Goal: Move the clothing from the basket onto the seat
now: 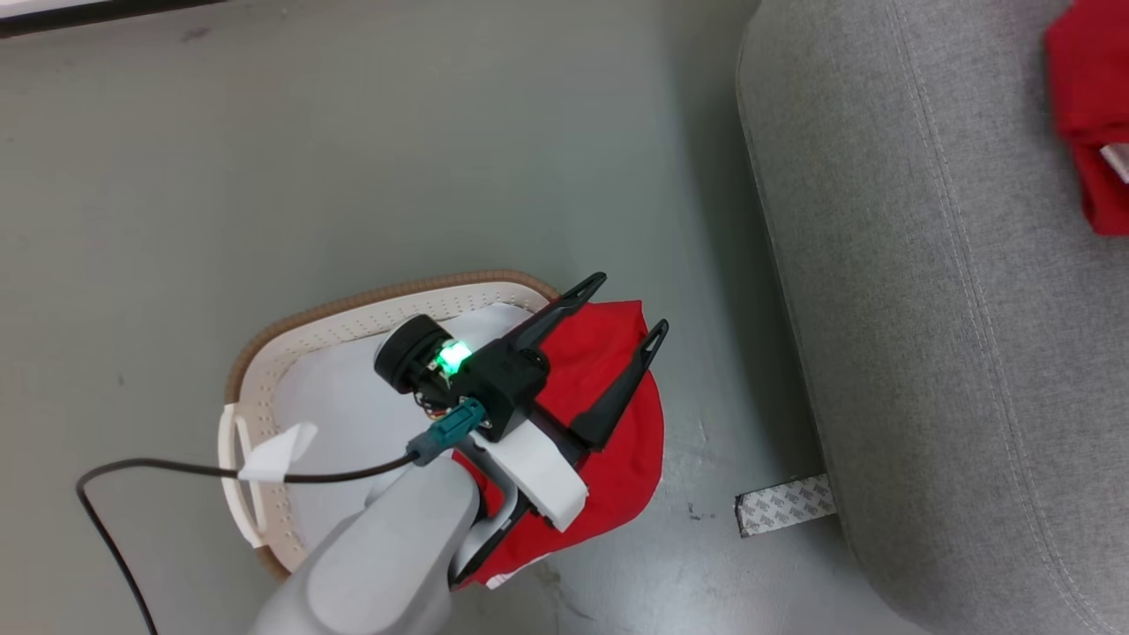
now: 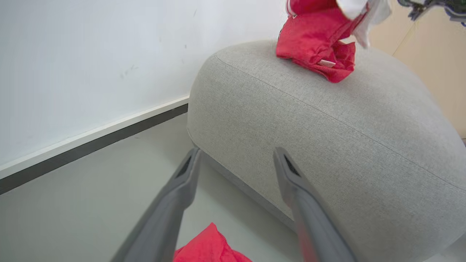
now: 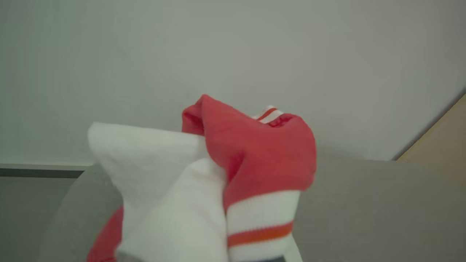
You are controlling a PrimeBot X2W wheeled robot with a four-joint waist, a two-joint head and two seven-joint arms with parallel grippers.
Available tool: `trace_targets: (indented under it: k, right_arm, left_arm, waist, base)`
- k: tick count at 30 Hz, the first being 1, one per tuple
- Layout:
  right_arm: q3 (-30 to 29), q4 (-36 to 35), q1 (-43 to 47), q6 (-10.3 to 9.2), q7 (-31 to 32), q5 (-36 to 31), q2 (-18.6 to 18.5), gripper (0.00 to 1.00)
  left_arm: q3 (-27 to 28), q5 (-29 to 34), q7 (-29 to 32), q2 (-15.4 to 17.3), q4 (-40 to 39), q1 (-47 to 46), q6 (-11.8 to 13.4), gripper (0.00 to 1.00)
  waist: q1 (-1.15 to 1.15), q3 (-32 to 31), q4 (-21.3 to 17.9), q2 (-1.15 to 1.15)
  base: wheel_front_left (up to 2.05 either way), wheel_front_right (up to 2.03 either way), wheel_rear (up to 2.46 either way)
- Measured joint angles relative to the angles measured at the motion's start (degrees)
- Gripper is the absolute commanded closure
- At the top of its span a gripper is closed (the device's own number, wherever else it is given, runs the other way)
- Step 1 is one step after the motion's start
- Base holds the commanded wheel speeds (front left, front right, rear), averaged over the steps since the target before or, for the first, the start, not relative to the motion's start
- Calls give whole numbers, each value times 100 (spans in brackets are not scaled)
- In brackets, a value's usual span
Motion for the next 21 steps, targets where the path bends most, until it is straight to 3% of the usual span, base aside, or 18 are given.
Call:
trace_targets:
  k: [3,6,10,11,12,13,21]
  right_arm:
    - [501,782,99,1,537,277,54,100]
    - [780,1333,110,1,662,528,12,100]
    - [1116,1724,107,1,533,761,11,81]
    - [1196,1782,100,1,495,817,13,65]
    - [1296,1834,96,1,461,849,8,20]
    - [1376,1875,96,1,424,882,0,0]
    - [2168,1982,273,1,446,1082,-224,0]
  left_arm:
    - [13,0,0,3,2,0,0,0]
    - [27,-1,0,10,11,-1,0,0]
    - [53,-5,0,15,29,5,0,0]
    - [64,-10,0,16,36,16,0,0]
    - [73,-18,0,19,54,31,0,0]
    - [87,-23,0,18,74,49,0,0]
    - [264,-104,0,-127,214,390,0,0]
  waist:
    - [0,-26,1,0]
    - [-1,-55,7,0]
    - [-1,-128,9,0]
    - [-1,-157,4,0]
    - [-1,-193,-3,0]
    - [-1,-234,-10,0]
    - [-1,-833,-63,1]
  base:
    - [0,0,0]
    - [0,0,0]
    - [0,0,0]
    - [0,0,0]
    - [0,0,0]
    - [0,0,0]
    - [0,0,0]
